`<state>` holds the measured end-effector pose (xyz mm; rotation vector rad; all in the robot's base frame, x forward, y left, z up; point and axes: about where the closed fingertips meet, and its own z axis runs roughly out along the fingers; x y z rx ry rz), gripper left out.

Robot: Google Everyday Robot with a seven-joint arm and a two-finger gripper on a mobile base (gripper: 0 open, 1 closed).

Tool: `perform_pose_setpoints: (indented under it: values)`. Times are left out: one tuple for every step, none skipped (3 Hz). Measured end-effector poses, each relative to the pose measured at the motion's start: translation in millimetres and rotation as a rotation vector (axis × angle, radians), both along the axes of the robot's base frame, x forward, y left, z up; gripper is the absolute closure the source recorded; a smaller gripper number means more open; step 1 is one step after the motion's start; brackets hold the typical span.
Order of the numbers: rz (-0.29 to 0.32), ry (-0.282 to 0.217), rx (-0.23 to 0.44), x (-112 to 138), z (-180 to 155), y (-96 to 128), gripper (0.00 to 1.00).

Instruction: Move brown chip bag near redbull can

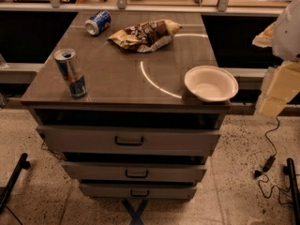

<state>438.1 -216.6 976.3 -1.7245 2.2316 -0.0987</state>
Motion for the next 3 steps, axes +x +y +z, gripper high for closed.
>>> perform_pose_setpoints:
  values:
    - [0.0, 0.0, 0.0, 0, 0, 0, 0.0]
    - [0.021, -0.049, -0.002, 27, -1, 12, 0.0]
    - [0.06, -0.146, -0.018, 96, -9, 43, 0.0]
